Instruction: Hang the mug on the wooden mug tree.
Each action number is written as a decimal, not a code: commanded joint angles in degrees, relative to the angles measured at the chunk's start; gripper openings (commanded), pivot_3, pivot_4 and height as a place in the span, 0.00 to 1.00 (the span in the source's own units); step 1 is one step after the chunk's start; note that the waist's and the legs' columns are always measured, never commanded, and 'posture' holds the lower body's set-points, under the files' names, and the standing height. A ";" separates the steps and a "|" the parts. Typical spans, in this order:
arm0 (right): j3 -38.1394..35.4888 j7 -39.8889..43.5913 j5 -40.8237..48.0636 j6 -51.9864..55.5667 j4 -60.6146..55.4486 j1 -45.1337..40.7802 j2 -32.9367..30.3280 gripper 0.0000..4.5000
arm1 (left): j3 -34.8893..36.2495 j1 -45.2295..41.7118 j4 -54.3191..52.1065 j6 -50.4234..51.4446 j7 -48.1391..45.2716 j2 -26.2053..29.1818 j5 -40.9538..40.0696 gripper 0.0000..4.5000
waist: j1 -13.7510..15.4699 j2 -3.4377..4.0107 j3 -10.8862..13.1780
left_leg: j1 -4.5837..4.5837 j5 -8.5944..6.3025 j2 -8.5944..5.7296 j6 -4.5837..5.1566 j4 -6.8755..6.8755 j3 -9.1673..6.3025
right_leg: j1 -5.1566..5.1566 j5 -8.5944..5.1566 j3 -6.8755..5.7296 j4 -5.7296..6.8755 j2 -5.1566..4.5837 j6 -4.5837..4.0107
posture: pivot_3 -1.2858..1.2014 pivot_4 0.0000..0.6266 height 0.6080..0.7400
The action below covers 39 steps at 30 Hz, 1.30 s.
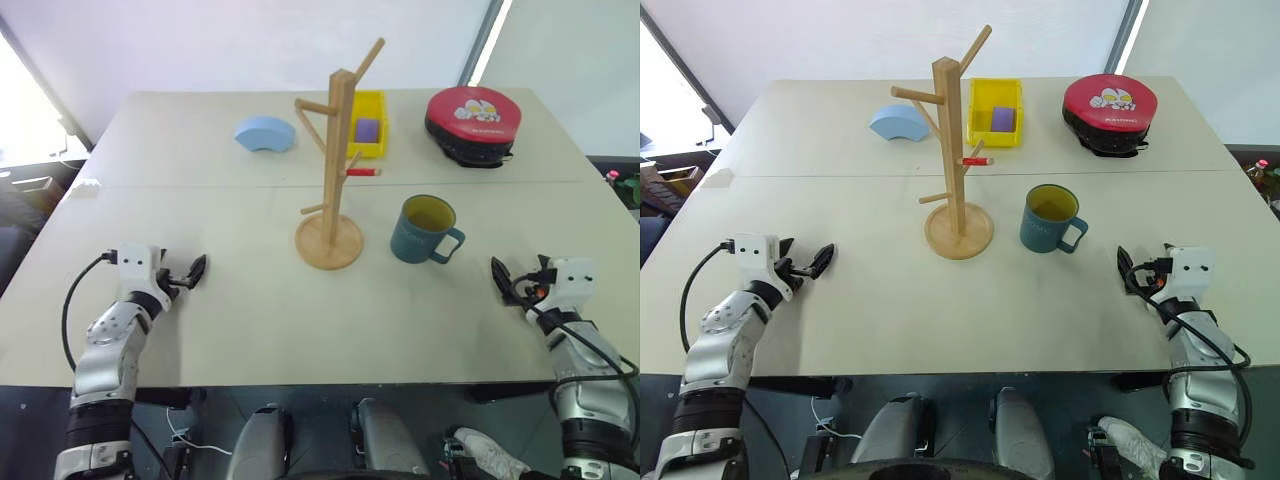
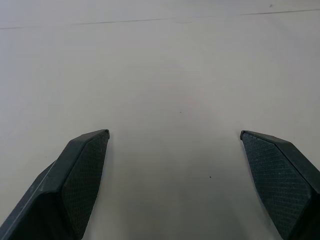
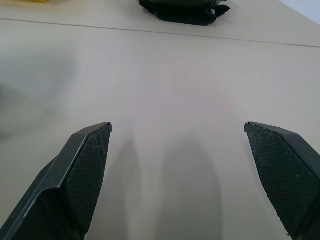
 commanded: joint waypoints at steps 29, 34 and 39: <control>8.17 7.52 -0.46 2.65 -26.14 15.96 0.18 0.98 | -18.12 1.91 -21.72 4.74 -31.31 4.96 -8.47 1.00 | 0.01 0.04 -0.02 | -0.03 0.00 0.05 0.00 0.00 -0.01 | -0.01 -0.16 0.03 -0.07 -0.05 -0.28 | 0.52 0.24 0.96; 7.54 -0.68 -2.03 2.31 -24.99 11.98 5.76 0.98 | -22.66 0.58 -25.98 6.28 -33.70 5.49 -8.19 1.00 | 0.05 0.07 -0.02 | -0.02 0.00 0.06 0.00 0.01 -0.01 | -0.02 -0.16 0.04 -0.07 -0.04 -0.29 | 0.52 0.24 0.96; 7.09 -6.89 -2.83 2.29 -22.72 8.76 10.30 0.98 | -24.03 -1.11 -27.90 7.01 -32.23 3.51 -8.66 1.00 | 0.17 0.07 -0.02 | -0.08 0.00 0.04 0.00 0.02 0.00 | -0.03 -0.16 0.04 -0.10 -0.04 -0.28 | 0.52 0.24 0.96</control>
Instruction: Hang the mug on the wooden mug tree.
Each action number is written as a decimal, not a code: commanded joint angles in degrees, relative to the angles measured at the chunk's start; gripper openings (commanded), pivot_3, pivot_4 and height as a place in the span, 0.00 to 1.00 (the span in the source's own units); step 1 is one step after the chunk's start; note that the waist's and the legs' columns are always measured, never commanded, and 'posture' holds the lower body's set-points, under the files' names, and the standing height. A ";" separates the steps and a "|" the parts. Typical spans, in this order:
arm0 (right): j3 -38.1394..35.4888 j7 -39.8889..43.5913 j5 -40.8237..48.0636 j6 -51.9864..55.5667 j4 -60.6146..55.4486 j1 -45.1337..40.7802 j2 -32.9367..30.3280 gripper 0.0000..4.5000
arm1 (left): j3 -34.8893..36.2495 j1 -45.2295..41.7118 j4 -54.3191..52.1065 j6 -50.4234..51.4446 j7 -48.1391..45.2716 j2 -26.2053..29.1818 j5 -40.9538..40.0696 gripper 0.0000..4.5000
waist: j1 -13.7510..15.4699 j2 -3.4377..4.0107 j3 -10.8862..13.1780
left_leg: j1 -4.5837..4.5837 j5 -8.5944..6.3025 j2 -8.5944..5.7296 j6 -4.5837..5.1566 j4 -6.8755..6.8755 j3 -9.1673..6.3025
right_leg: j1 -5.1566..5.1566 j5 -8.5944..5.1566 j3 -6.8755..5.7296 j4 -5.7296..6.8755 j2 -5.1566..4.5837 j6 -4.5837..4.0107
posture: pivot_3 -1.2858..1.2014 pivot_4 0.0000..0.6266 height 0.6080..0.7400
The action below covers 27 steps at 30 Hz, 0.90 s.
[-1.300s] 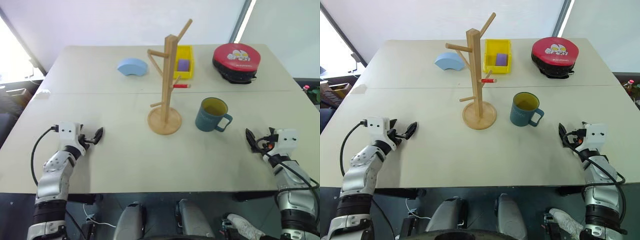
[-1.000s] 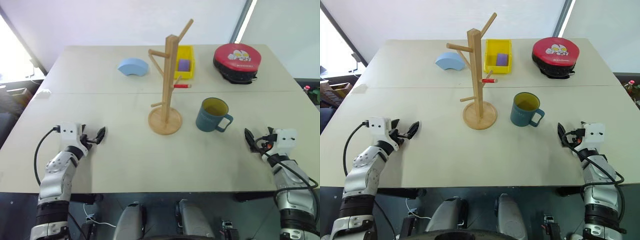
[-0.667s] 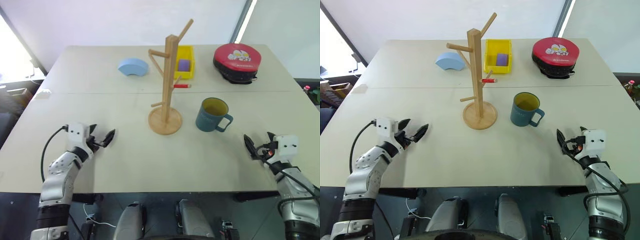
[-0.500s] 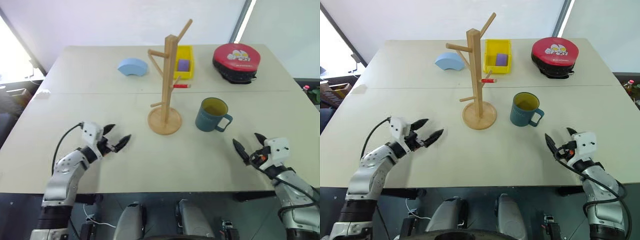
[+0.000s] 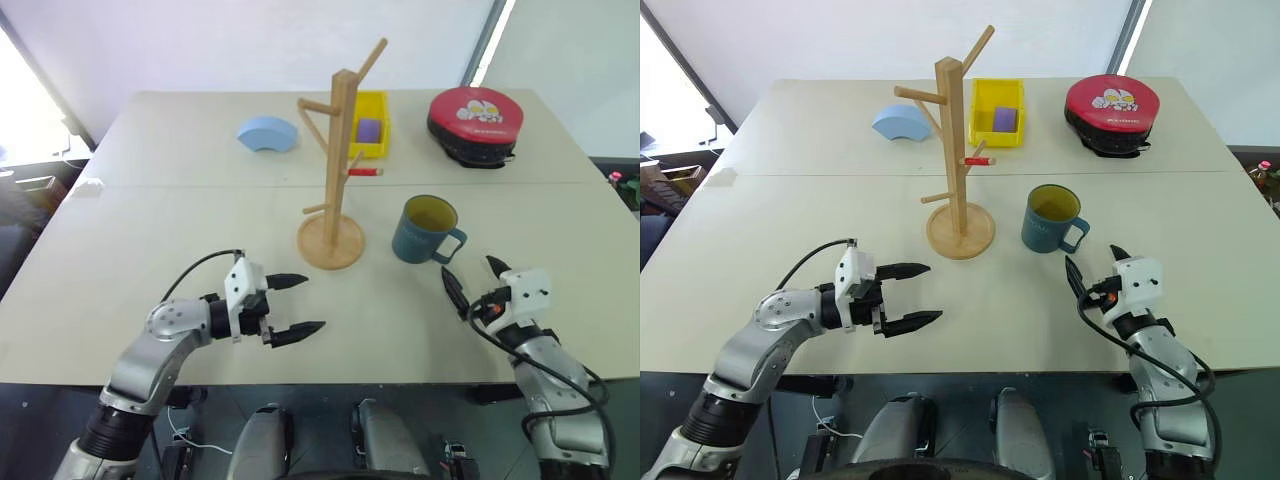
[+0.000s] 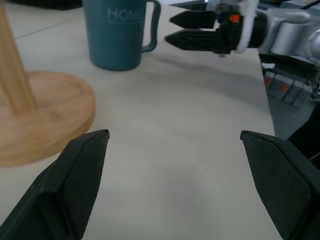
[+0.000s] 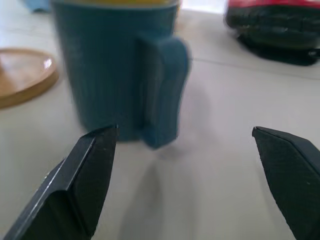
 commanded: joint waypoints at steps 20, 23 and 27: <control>1.17 -7.26 -4.84 -5.90 14.53 -11.50 3.29 0.98 | -1.17 -3.17 -5.38 2.80 3.45 -1.76 -1.02 1.00 | -0.35 0.01 0.00 | 0.07 0.01 -0.03 0.02 0.02 0.02 | 0.03 0.04 0.02 0.08 0.27 0.08 | 0.52 0.24 0.96; 1.13 -7.16 -4.26 -6.11 16.45 -12.99 3.56 0.86 | -1.21 -3.20 -5.34 2.60 3.61 -1.75 -0.78 1.00 | -0.36 0.01 0.00 | 0.07 0.01 -0.02 0.02 0.02 0.02 | 0.03 0.04 0.02 0.09 0.31 0.08 | 0.52 0.24 0.96; 1.35 -5.44 -2.86 -6.63 17.09 -13.42 3.72 0.46 | -1.16 -3.02 -5.44 2.42 3.88 -1.74 -0.60 1.00 | -0.32 0.01 0.00 | 0.07 0.01 -0.01 0.02 0.02 0.01 | 0.03 0.05 0.03 0.10 0.32 0.10 | 0.52 0.24 0.96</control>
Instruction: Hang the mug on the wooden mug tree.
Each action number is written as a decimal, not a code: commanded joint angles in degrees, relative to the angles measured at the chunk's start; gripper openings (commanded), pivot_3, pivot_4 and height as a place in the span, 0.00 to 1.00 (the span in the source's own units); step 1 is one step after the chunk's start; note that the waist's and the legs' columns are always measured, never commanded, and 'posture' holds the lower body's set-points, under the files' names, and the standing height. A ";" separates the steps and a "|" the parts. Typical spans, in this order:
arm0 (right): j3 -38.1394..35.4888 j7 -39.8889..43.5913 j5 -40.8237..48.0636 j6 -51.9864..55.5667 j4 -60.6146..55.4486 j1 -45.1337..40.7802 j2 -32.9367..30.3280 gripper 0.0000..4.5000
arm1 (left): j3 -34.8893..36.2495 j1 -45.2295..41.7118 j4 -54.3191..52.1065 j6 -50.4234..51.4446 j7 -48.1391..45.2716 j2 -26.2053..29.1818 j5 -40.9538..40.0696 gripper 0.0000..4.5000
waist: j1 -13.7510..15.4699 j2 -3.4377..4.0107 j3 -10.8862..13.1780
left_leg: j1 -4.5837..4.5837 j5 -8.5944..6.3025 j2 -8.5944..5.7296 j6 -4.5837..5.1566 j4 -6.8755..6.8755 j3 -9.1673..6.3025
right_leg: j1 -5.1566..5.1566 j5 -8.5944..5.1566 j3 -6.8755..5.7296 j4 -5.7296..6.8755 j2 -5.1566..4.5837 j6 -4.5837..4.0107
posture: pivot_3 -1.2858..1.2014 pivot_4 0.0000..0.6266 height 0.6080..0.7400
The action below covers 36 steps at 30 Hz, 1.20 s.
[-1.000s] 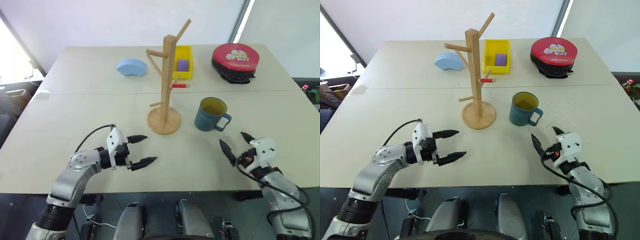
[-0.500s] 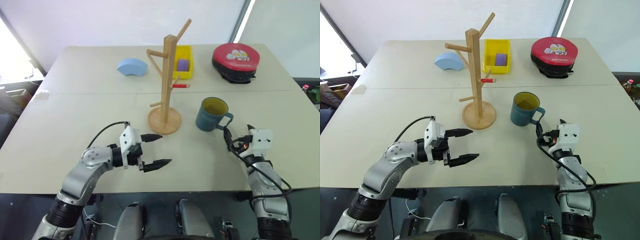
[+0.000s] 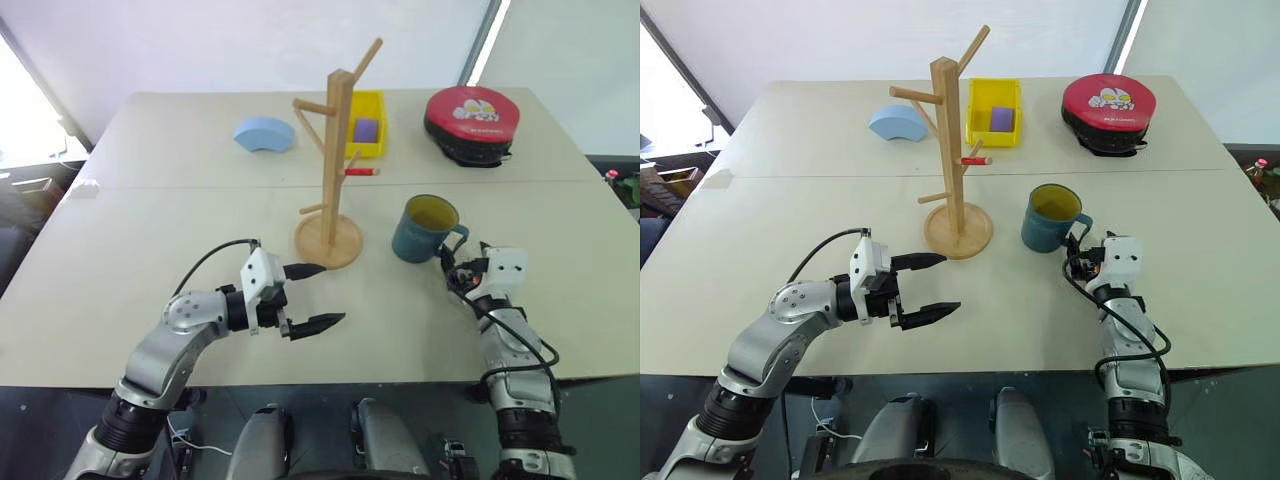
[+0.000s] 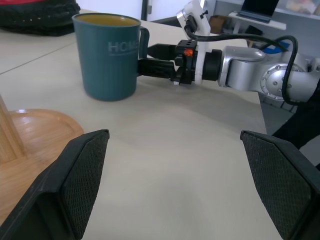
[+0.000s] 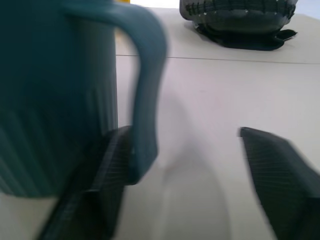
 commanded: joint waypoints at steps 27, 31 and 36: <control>16.32 22.14 -13.03 8.61 -31.13 -13.98 -19.44 0.01 | 11.90 2.40 7.04 -8.69 0.40 5.83 -0.26 1.00 | 0.19 -0.01 0.09 | 0.00 0.00 0.12 -0.01 0.13 -0.06 | 0.01 -0.04 -0.02 -0.01 0.20 -0.05 | 0.52 0.24 0.96; 16.15 22.77 -12.44 11.43 -31.55 -16.95 -19.49 0.01 | 14.25 1.90 6.18 -7.40 0.66 5.62 -2.81 1.00 | 0.15 -0.02 0.07 | -0.04 0.00 0.08 -0.01 0.08 -0.08 | -0.01 -0.01 -0.07 -0.01 -0.04 -0.01 | 0.52 0.24 0.96; 15.67 23.11 -11.79 10.87 -30.48 -17.27 -19.39 0.01 | 15.99 1.53 5.06 -5.83 1.12 5.73 -5.45 1.00 | 0.07 -0.03 0.07 | -0.10 -0.01 -0.01 0.00 0.03 -0.06 | -0.06 0.06 -0.08 -0.02 -0.20 0.11 | 0.52 0.24 0.96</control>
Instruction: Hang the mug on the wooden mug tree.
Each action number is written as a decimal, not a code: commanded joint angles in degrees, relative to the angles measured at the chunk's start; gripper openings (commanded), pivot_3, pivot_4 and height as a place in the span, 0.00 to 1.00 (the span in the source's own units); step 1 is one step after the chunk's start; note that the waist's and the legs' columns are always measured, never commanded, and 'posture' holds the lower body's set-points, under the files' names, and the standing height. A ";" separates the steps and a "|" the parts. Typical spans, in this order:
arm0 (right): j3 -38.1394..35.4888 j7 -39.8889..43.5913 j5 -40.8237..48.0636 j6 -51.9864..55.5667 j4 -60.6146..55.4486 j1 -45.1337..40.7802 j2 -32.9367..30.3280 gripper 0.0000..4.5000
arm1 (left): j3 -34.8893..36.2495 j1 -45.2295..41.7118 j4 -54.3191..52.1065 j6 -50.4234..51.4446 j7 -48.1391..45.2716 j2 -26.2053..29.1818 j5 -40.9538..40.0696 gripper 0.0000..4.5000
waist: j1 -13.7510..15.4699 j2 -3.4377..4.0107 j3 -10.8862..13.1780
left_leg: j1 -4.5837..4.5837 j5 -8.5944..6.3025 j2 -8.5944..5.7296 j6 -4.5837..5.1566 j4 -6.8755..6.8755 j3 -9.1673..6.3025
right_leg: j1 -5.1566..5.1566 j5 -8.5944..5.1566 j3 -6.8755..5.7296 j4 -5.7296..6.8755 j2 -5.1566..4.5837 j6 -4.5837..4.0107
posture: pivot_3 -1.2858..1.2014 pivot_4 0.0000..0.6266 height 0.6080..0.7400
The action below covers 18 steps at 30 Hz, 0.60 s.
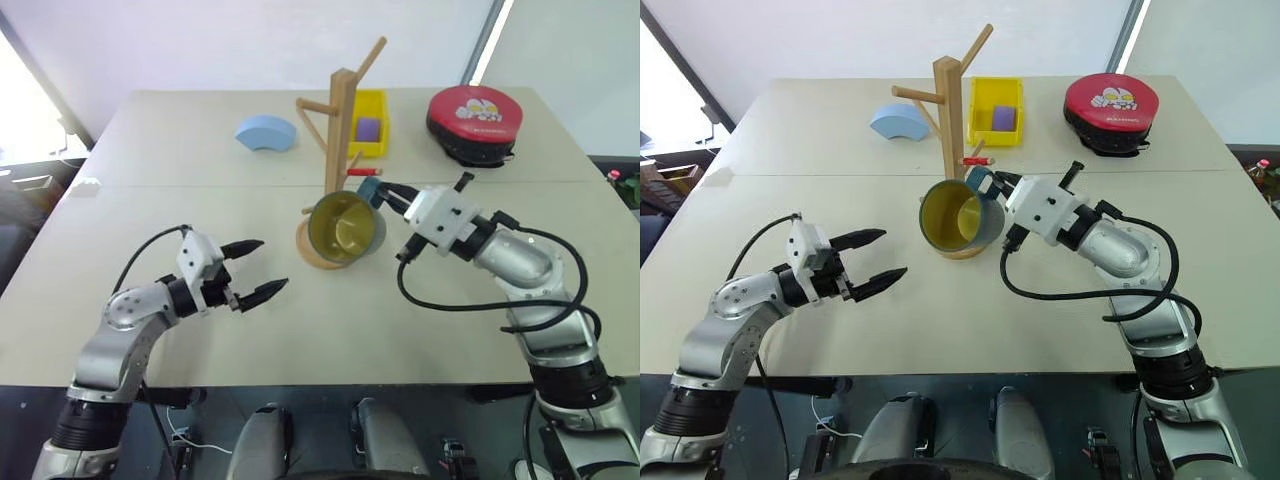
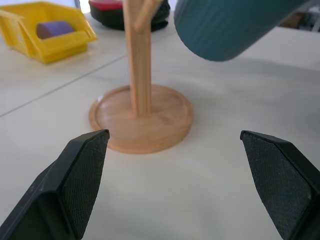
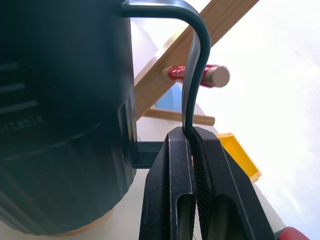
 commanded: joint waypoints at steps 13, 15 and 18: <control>-5.39 0.54 3.17 -3.26 -1.38 2.06 -2.07 0.01 | 3.64 -0.92 -3.07 2.15 0.12 1.62 -3.39 1.00 | 0.00 0.00 0.00 | 0.02 0.00 -0.01 0.00 0.00 0.01 | 0.02 -0.01 -0.01 0.01 0.00 -0.01 | 0.52 0.24 0.96; -6.13 0.50 3.44 -2.79 -1.17 1.54 -2.28 0.01 | 3.83 -1.14 -3.28 2.55 0.25 1.76 -3.81 1.00 | 0.00 0.00 0.00 | 0.03 0.00 -0.01 0.00 0.00 0.01 | 0.02 -0.01 -0.01 0.01 0.00 -0.01 | 0.52 0.24 0.96; -6.67 0.60 3.89 -2.14 -0.75 0.41 -2.29 0.01 | 3.93 -1.37 -3.59 2.99 0.39 1.88 -4.29 1.00 | -0.01 0.00 0.00 | 0.03 0.00 -0.01 0.00 0.00 0.01 | 0.02 -0.01 -0.01 0.01 0.01 -0.01 | 0.52 0.24 0.96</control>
